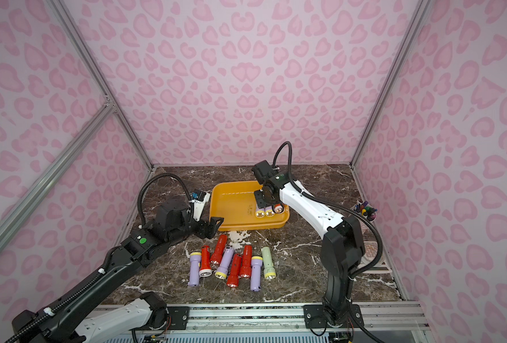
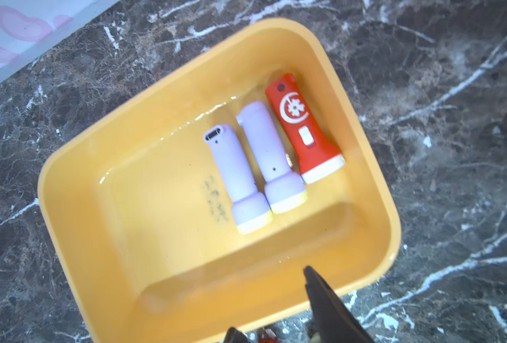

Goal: Put the flashlights into the storage boxes
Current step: Place the flashlight at the storage box, then pick up the flashlight from the center of the board.

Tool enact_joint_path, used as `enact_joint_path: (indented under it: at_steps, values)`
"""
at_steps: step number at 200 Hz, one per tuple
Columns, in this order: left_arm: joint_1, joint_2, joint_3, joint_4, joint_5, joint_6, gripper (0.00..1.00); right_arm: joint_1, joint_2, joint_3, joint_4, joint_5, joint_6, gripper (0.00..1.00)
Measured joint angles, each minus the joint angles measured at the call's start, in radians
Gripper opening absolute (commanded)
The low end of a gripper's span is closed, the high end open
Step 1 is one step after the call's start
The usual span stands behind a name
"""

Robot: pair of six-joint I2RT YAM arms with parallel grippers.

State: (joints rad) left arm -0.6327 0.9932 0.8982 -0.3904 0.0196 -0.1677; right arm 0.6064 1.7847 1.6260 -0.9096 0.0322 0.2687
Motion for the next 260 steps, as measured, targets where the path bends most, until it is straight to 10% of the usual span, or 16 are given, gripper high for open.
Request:
enact_joint_path:
  at_steps: [110,174,260]
  values:
    - [-0.327,-0.007,-0.003,-0.043,-0.098,-0.217,0.85,0.126,-0.485,-0.768,0.225,-0.148,0.258,0.51]
    - [-0.523,-0.128,-0.084,-0.131,-0.248,-0.362,0.86,0.155,-0.404,-0.817,0.378,-0.191,0.293,0.48]
    - [-0.546,-0.184,-0.114,-0.168,-0.36,-0.413,0.87,0.168,-0.317,-0.798,0.412,-0.19,0.263,0.47]
